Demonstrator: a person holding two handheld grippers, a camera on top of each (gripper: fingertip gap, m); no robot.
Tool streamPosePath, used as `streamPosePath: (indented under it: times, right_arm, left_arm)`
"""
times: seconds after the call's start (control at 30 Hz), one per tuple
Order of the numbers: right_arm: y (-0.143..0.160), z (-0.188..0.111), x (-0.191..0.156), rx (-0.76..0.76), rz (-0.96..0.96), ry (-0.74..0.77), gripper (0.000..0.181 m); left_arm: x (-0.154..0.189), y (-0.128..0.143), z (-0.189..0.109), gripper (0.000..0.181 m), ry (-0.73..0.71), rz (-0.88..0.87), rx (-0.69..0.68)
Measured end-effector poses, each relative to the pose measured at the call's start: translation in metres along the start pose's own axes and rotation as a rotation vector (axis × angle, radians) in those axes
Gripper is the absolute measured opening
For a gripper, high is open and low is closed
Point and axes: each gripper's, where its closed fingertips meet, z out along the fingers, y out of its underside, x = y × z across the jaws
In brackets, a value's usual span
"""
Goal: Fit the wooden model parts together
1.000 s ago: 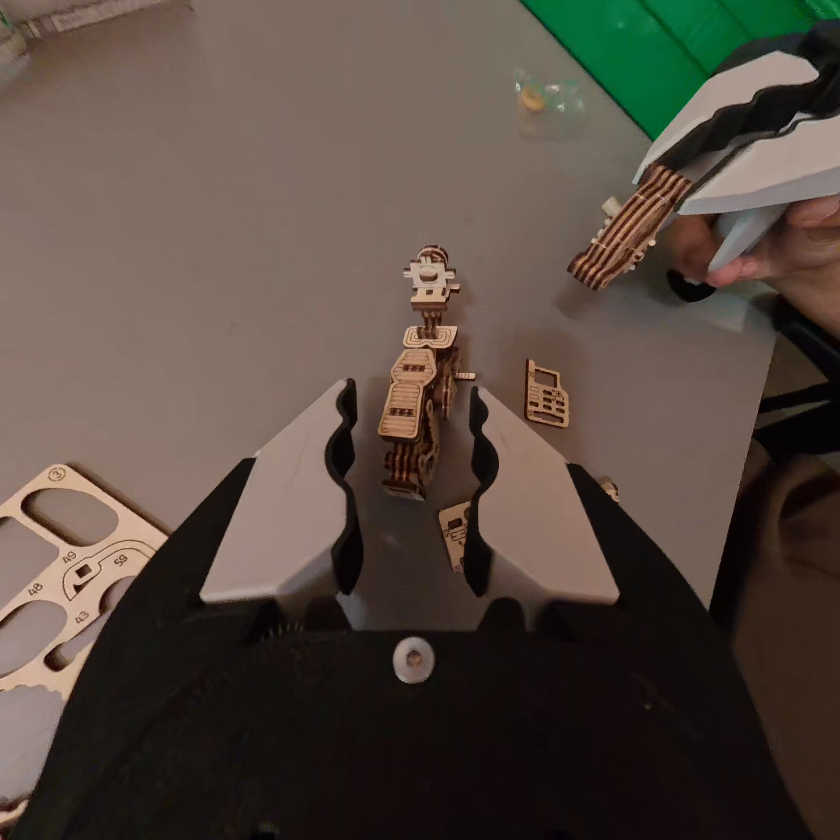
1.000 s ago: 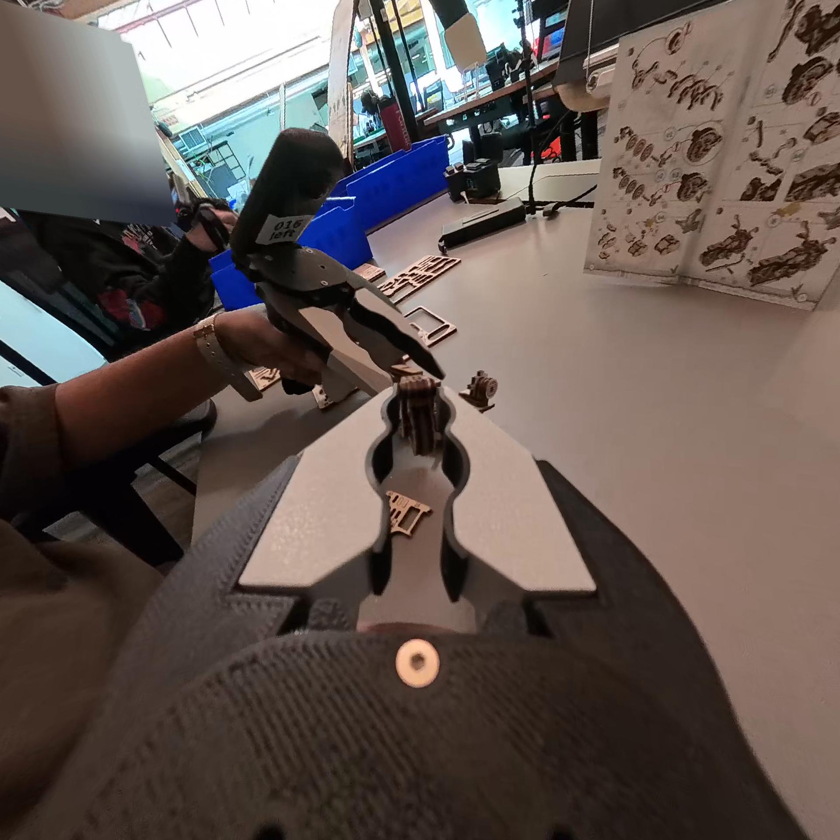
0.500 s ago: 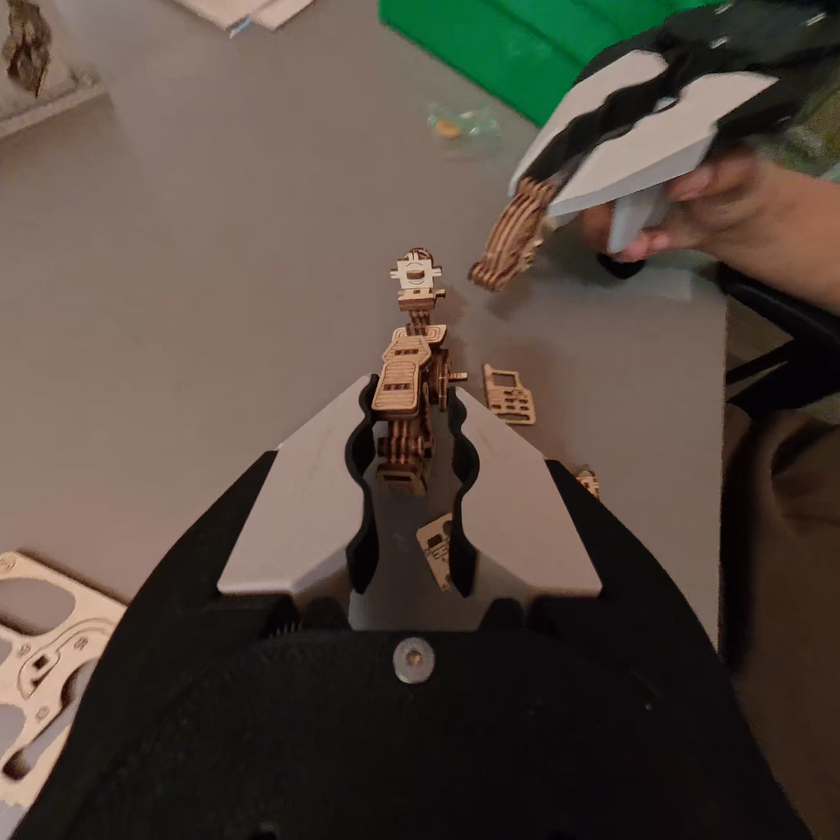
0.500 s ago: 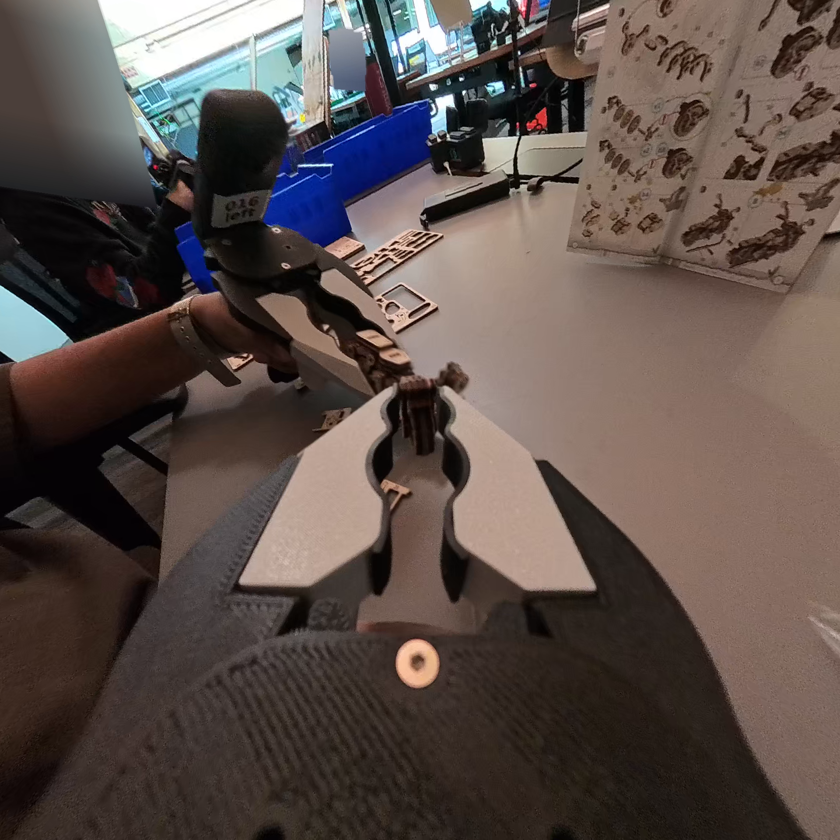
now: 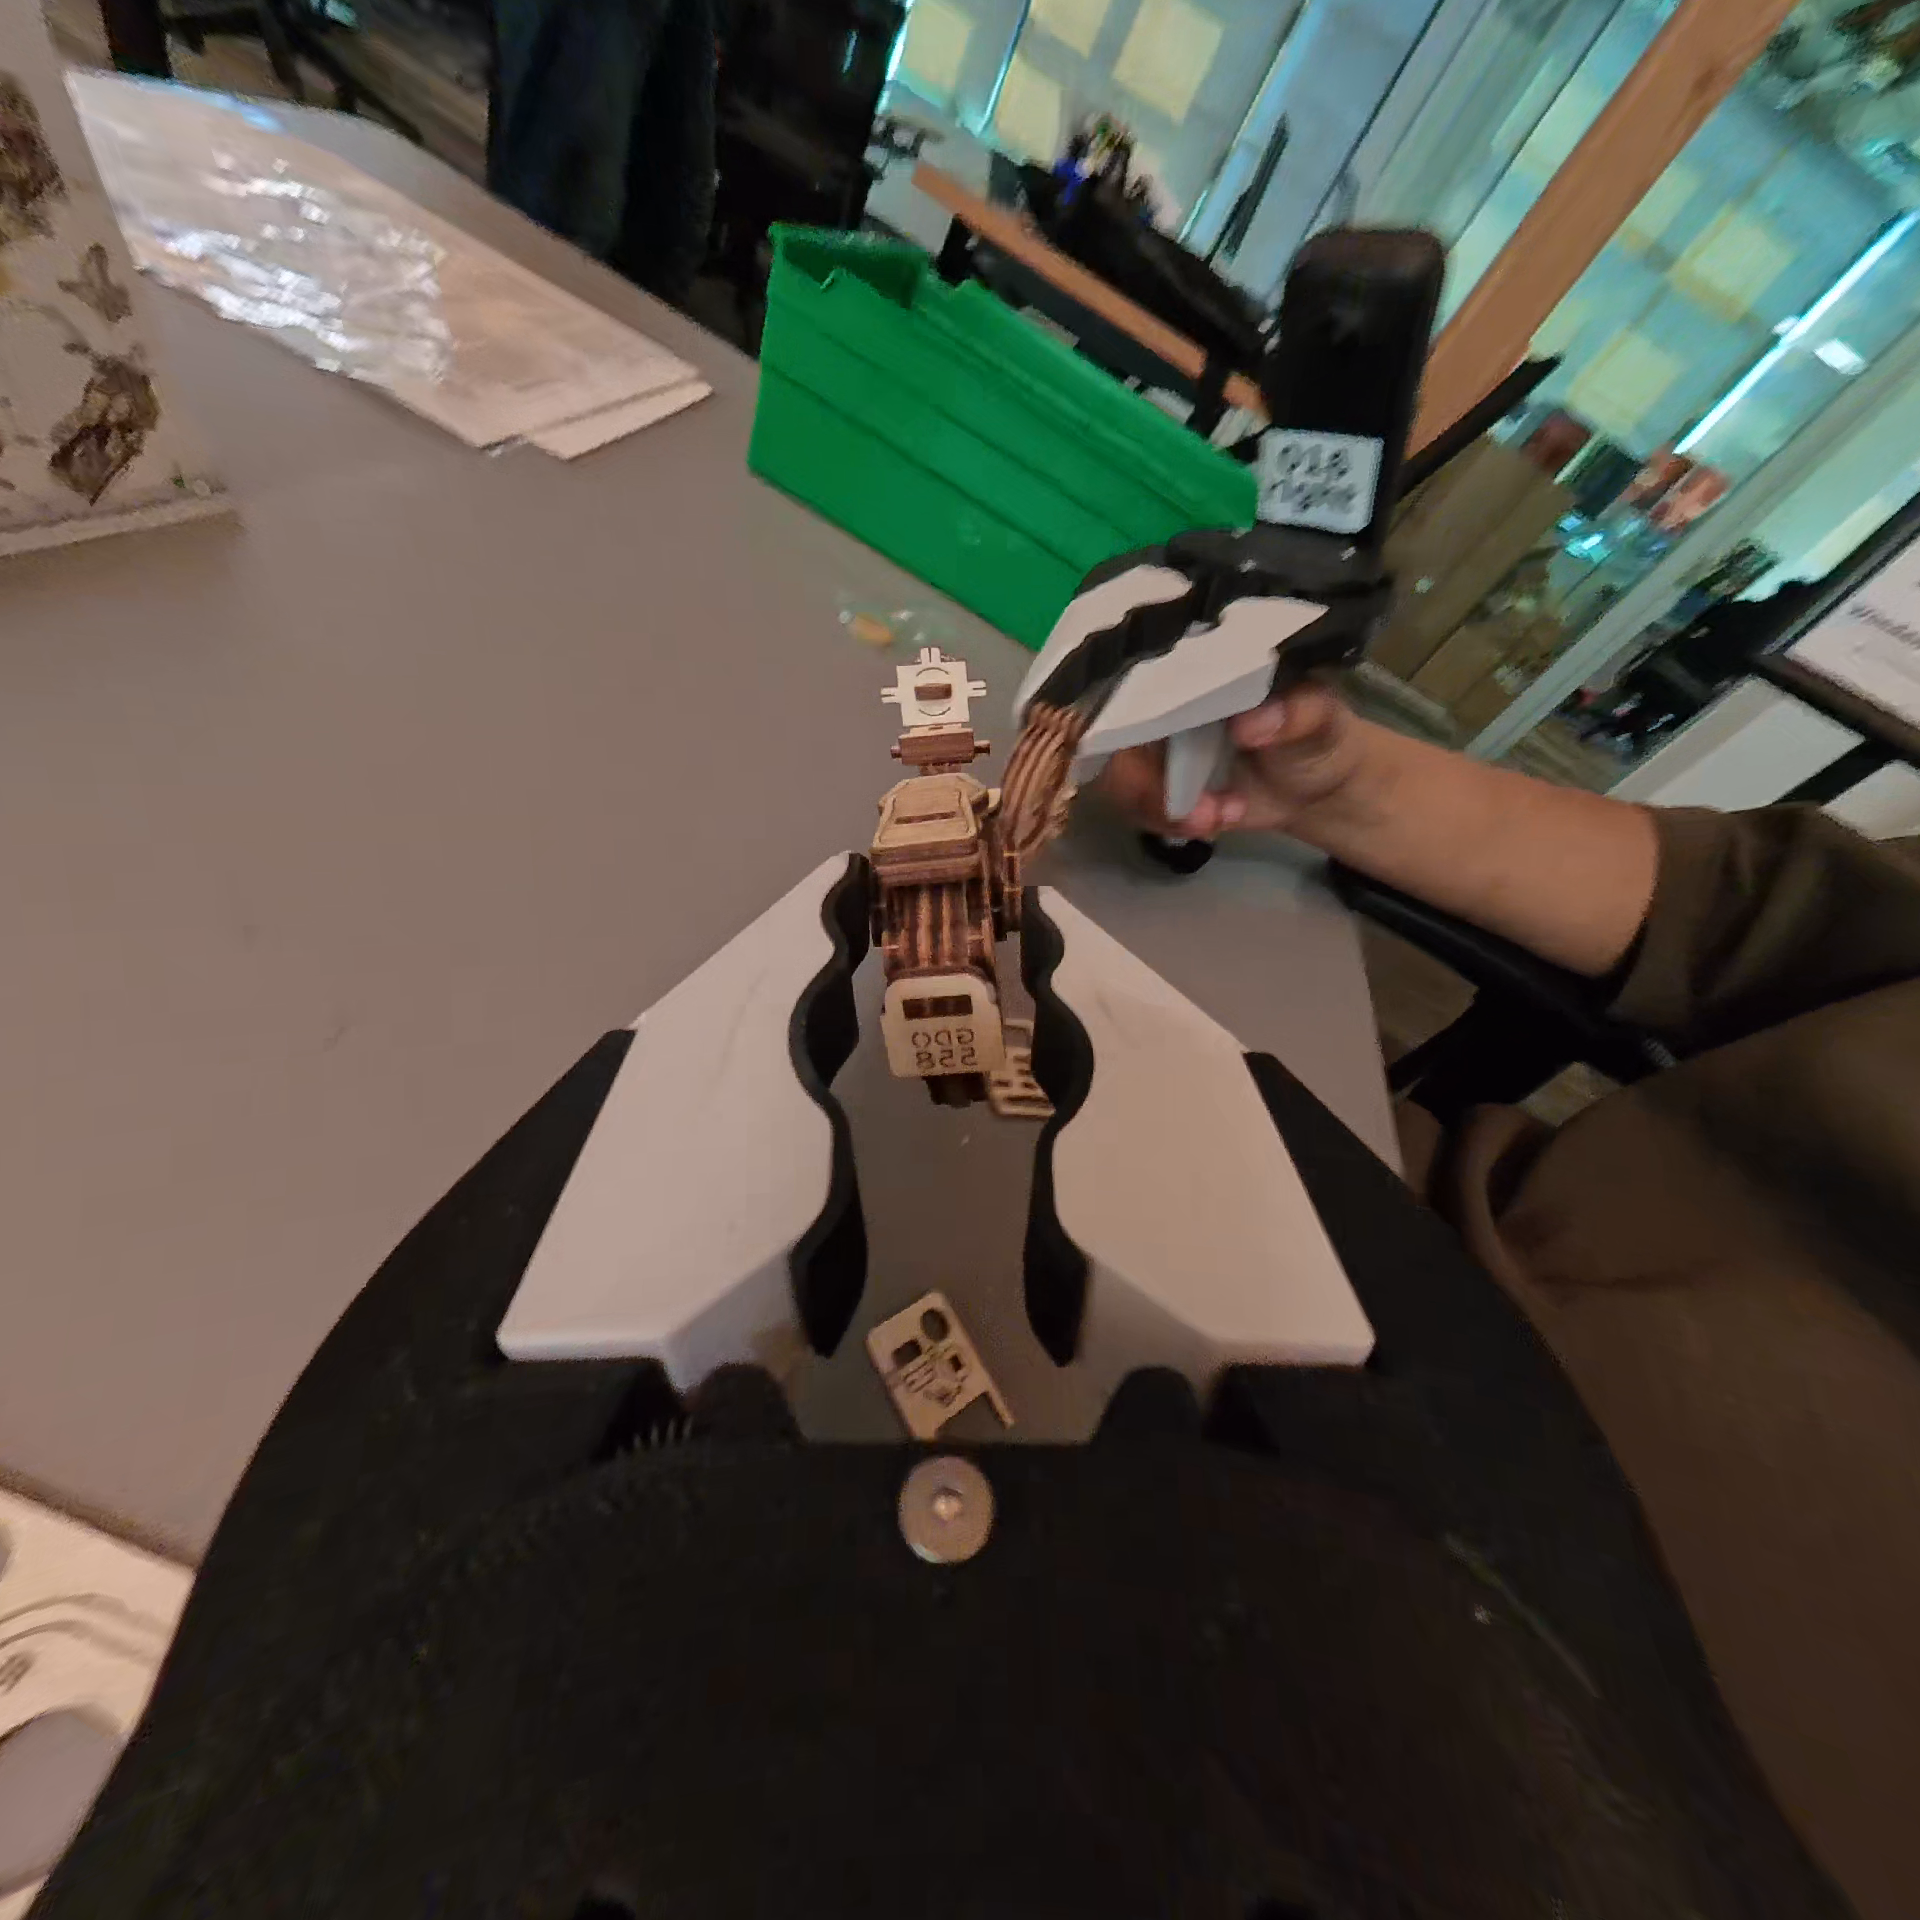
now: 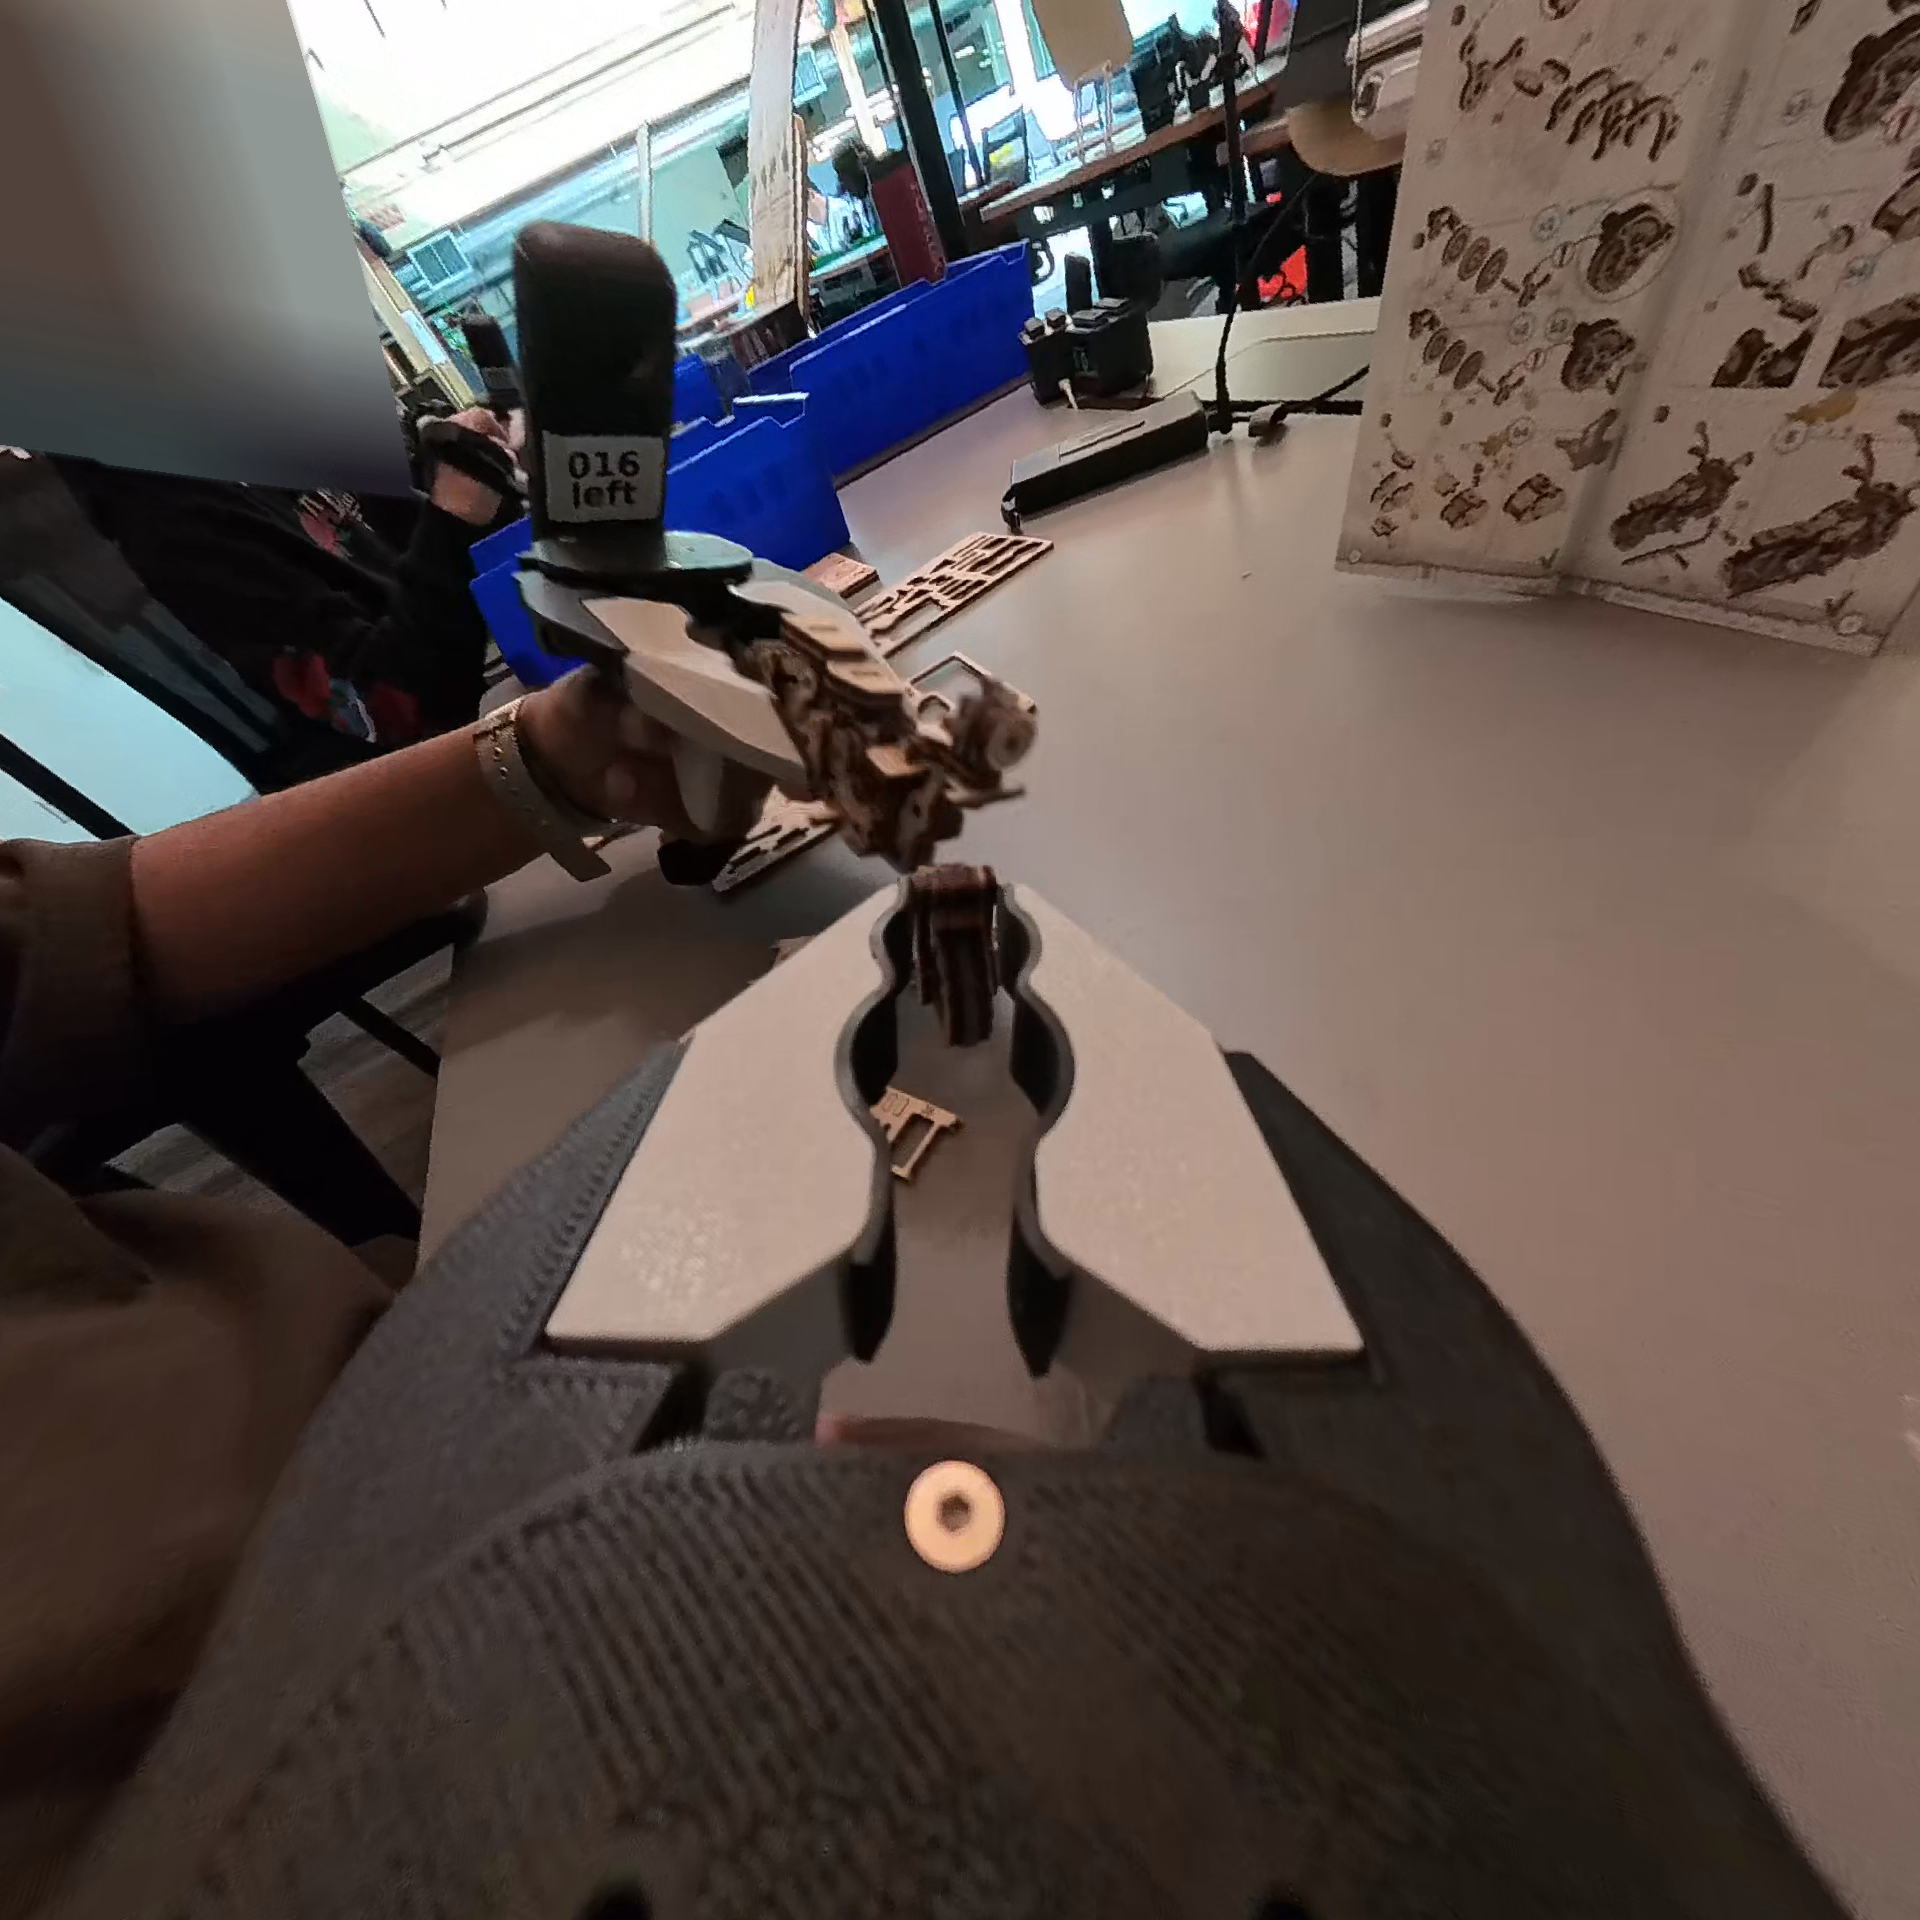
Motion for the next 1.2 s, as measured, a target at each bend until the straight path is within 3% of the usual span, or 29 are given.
streamPosePath:
  times: [0.17,0.5,0.73,1.03,1.2]
  right_arm:
    - [0.004,0.005,-0.002,-0.019,-0.005,0.019,0.013]
    - [-0.014,-0.002,-0.010,0.079,0.016,-0.026,0.013]
    - [-0.010,-0.001,-0.010,0.051,-0.015,-0.022,0.013]
    - [-0.008,-0.003,0.000,0.054,0.018,0.007,0.013]
    - [0.013,0.005,0.005,-0.067,-0.011,0.040,0.013]
  left_arm:
    - [0.027,-0.009,0.002,0.028,0.139,-0.019,0.053]
    - [0.027,0.009,0.012,0.027,0.107,0.026,-0.042]
    - [0.028,0.026,0.018,0.027,0.085,0.092,-0.131]
    - [0.012,0.018,0.008,0.027,0.053,0.065,-0.081]
    - [0.005,0.013,0.003,0.027,0.045,0.035,-0.049]
